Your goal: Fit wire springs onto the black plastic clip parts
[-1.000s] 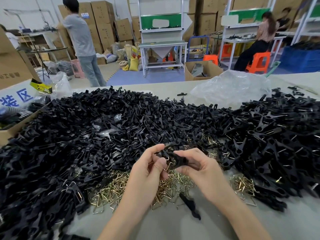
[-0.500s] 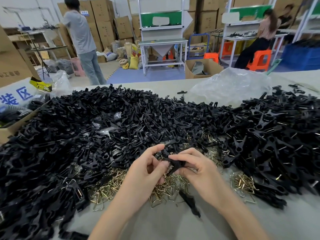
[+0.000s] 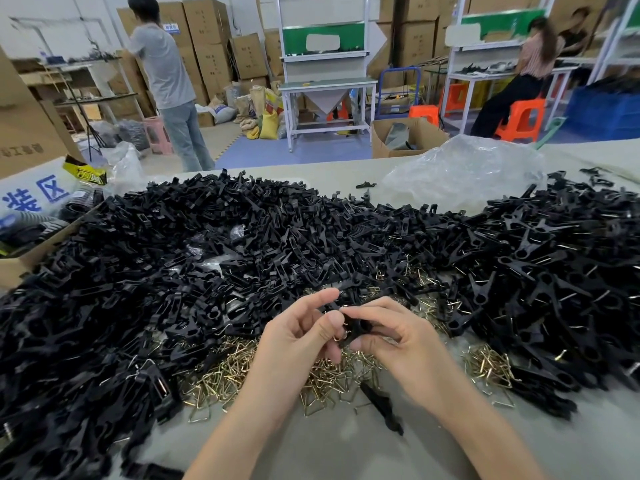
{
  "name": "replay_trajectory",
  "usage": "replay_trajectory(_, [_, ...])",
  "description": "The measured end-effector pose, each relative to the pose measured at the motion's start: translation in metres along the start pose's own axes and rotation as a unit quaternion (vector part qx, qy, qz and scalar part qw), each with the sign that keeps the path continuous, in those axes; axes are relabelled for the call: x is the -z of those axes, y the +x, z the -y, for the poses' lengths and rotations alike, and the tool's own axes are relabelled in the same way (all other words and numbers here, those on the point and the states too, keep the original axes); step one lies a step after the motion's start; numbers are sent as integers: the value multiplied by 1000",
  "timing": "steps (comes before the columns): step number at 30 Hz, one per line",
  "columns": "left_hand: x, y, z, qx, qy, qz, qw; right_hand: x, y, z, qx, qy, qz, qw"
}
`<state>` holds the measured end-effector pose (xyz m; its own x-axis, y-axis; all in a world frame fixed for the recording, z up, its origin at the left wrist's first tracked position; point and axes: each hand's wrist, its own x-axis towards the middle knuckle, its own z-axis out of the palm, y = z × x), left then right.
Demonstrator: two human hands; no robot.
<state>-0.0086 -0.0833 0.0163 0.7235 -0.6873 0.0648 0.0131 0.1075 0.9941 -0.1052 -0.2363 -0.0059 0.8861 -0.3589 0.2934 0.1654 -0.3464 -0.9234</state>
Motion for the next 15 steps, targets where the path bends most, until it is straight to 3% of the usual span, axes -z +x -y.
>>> replay_trajectory(8, [-3, 0, 1, 28, -110, 40, 993, 2, -1, 4, 9, -33, -26, 999])
replay_trajectory(15, [-9, 0, 7, 46, -108, 60, 991, 0, -3, 7, 21, -39, -35, 998])
